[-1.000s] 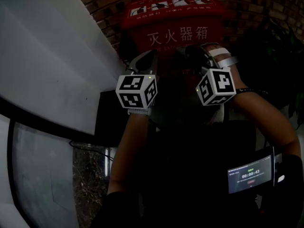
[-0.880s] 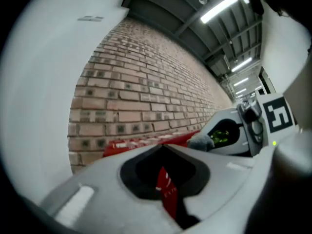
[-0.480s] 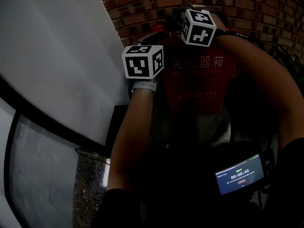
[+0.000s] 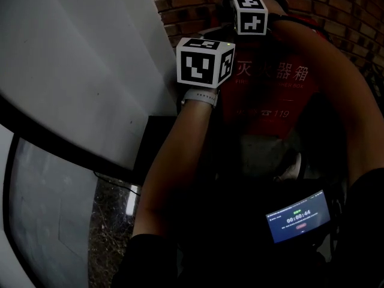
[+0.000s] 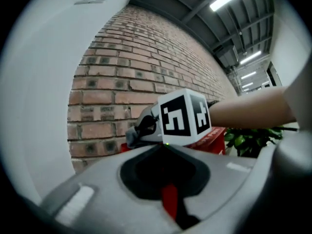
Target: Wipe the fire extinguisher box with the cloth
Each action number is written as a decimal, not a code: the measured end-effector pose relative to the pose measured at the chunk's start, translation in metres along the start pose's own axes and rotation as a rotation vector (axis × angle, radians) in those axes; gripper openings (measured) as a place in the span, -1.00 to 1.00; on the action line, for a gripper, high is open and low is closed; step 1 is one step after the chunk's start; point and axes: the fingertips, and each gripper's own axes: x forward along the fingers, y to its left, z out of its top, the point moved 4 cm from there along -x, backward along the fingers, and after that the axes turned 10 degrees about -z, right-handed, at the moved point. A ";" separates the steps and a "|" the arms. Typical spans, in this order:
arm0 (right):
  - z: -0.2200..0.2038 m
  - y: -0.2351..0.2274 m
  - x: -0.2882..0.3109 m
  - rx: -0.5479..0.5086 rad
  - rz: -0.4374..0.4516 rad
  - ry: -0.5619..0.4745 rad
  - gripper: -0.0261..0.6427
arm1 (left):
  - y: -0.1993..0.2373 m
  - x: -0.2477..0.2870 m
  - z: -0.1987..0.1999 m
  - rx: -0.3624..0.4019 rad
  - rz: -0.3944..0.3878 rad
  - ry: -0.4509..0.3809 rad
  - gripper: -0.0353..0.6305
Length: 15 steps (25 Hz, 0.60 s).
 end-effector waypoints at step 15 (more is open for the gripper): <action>-0.055 0.015 -0.019 -0.051 0.085 0.092 -0.83 | 0.001 0.002 -0.004 0.014 0.042 0.038 -0.89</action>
